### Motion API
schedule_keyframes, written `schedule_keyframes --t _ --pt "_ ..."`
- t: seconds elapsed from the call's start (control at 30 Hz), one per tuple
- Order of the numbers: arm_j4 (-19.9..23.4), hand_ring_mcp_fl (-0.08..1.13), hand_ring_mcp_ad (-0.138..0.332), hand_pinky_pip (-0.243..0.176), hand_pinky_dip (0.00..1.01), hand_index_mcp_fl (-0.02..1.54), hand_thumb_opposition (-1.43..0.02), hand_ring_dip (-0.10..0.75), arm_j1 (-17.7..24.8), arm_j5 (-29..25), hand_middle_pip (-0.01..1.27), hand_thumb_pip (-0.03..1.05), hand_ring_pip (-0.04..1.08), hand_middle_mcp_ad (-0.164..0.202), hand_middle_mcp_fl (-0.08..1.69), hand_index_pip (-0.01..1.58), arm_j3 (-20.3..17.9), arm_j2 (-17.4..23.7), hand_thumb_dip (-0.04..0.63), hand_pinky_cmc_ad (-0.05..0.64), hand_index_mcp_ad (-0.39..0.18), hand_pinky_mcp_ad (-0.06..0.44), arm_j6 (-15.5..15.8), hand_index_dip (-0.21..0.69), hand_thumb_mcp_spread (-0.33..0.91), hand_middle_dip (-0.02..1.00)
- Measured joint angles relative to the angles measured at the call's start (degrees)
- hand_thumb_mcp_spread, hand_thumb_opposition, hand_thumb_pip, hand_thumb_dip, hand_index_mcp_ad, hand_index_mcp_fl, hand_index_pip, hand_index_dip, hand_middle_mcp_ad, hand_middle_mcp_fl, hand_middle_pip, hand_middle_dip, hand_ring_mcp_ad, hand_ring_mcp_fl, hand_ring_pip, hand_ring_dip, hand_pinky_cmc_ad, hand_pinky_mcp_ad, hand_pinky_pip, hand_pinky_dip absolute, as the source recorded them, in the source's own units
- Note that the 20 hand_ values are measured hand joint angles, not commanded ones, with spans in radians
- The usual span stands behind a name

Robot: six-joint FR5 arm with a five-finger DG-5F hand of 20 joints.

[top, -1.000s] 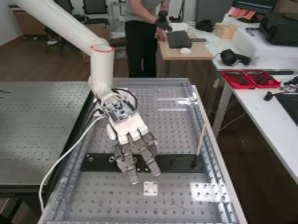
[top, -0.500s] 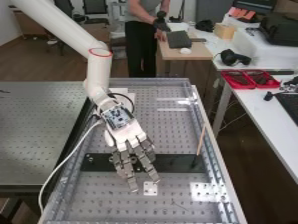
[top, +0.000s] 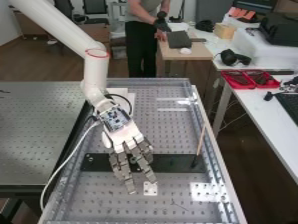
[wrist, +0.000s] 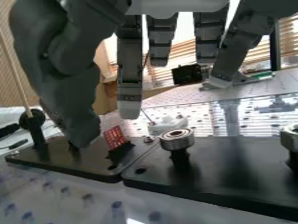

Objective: Grab the pcb board and place it in the clear container

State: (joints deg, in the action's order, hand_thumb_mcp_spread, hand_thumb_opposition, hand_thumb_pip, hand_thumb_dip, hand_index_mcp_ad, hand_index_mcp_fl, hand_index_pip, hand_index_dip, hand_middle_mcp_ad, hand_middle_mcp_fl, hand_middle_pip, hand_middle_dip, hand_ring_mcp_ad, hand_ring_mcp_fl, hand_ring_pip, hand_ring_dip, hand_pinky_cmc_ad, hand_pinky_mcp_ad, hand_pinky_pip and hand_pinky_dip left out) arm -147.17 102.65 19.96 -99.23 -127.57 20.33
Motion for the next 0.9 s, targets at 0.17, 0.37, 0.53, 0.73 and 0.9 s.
schedule_keyframes --t 0.17,0.37,0.53,0.73,0.9 --pt "-0.1 0.0 0.257 -0.126 0.85 0.05 -0.83 0.0 -0.5 0.1 0.14 0.66 0.14 0.045 0.0 1.55 0.6 -0.4 0.236 0.335 -0.023 0.215 0.0 0.124 0.36 0.13" --pt "-1.5 0.0 0.257 -0.126 0.85 0.05 -0.83 0.0 -0.8 0.4 0.14 0.66 0.14 0.045 0.0 1.55 1.5 -1.3 0.236 0.335 -0.023 0.213 -0.8 0.124 0.36 0.13" --pt "-1.8 0.0 0.257 -0.126 0.85 0.09 -0.83 0.0 -1.0 0.4 0.14 0.66 0.14 0.045 0.01 1.55 1.8 -1.7 0.236 0.335 -0.023 0.213 -1.3 0.122 0.36 0.13" --pt "-1.4 0.0 0.255 -0.126 0.85 0.09 -0.83 0.0 -1.0 0.5 0.14 0.66 0.14 0.042 0.01 1.55 1.9 -1.9 0.236 0.335 -0.023 0.213 -1.1 0.122 0.36 0.13" --pt "-2.0 0.0 0.255 -0.126 0.85 0.1 -0.83 0.0 -1.0 0.8 0.14 0.66 0.14 0.045 0.01 1.55 2.4 -2.2 0.236 0.335 -0.023 0.215 -1.6 0.122 0.36 0.13"
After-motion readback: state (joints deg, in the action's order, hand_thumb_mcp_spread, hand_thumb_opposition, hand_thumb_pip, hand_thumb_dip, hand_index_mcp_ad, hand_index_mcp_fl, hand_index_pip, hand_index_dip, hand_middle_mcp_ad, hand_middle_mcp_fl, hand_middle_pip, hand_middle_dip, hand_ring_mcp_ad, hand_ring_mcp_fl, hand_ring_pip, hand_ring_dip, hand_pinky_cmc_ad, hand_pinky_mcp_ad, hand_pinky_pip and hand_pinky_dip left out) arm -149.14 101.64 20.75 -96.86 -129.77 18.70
